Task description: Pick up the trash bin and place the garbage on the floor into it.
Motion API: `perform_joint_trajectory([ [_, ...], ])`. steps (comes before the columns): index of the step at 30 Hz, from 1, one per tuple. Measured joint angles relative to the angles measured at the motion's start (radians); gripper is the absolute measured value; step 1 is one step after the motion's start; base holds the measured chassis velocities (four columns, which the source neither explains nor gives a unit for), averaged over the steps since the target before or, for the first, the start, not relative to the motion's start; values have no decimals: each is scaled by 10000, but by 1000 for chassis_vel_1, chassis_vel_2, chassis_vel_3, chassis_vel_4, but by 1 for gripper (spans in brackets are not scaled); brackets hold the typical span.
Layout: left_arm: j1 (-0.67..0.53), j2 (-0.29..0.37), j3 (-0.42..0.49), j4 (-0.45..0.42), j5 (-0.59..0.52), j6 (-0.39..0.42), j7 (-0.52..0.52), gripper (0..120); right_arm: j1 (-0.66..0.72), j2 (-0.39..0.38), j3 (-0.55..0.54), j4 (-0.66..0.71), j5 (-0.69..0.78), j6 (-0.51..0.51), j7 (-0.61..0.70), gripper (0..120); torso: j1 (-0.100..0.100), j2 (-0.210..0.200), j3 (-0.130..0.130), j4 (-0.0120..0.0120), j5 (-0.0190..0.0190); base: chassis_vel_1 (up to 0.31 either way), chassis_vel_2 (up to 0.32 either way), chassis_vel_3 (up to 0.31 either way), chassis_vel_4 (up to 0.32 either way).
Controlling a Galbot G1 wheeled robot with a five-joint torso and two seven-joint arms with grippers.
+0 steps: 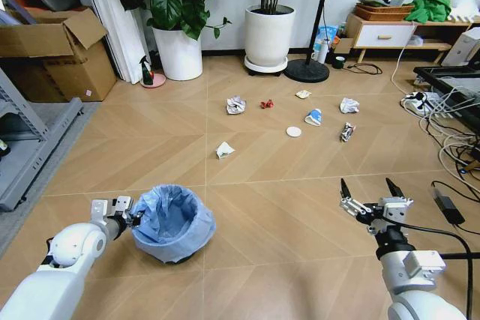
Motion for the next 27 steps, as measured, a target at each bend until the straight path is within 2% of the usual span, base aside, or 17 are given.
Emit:
perform_joint_trajectory([
  [6, 109, -6, -91, -107, -6, -22, 20, 0, 49, 1, -2, 0, 46, -6, 47, 100, 1, -2, 1, 0, -2, 0, 0, 0, 0],
  [11, 298, -77, -297, -401, -185, -349, -283, 0, 150, -43, 52, 11, 244, -103, 166, 100, 1, -3, 2, 0, -2, 0, 0, 0, 0],
  [16, 531, -203, -828, -1115, -758, -628, -791, 0, 257, -153, 108, 83, 634, -337, 400, 100, 1, -3, 2, 1, 2, 0, 0, 0, 0],
  [18, 650, -304, -1156, -1678, -1176, -642, -1212, 0, 307, -197, 132, 159, 825, -543, 467, 100, 1, -3, 1, 0, 2, 0, 0, 0, 0],
  [24, 798, -496, -1545, -2409, -1424, -714, -1691, 0, 332, -234, 140, 244, 971, -705, 482, 100, 1, -3, 1, 1, 3, 0, 0, 0, 0],
  [27, 1057, -828, -1737, -3159, -1671, -781, -2278, 0, 325, -235, 159, 269, 948, -745, 478, 100, 1, -3, 1, -1, 3, 0, 0, 0, 0],
])
